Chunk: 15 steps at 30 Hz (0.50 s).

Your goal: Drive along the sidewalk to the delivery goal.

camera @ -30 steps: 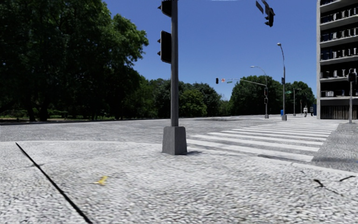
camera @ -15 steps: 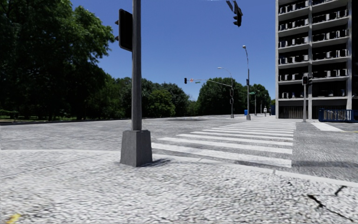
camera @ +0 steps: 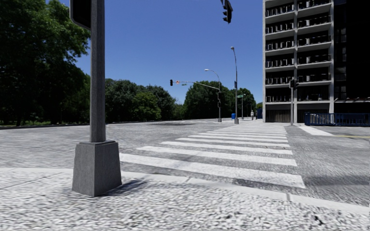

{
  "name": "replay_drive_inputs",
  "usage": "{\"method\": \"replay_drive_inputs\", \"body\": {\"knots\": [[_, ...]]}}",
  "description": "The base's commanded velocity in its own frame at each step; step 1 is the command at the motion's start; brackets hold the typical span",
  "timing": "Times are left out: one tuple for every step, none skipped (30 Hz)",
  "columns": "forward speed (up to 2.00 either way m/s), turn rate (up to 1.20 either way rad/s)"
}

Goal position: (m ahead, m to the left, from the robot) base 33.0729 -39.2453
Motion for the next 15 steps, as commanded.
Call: {"method": "replay_drive_inputs", "body": {"knots": [[1.55,0.0],[1.55,0.0],[1.55,-0.24],[1.55,-0.24],[1.55,-0.37],[1.55,-0.43],[1.55,-0.44],[1.55,-0.44],[1.55,-0.45],[1.55,-0.45],[1.55,-0.45],[1.55,-0.45],[1.55,-0.45],[1.55,-0.45],[1.55,-0.45]]}}
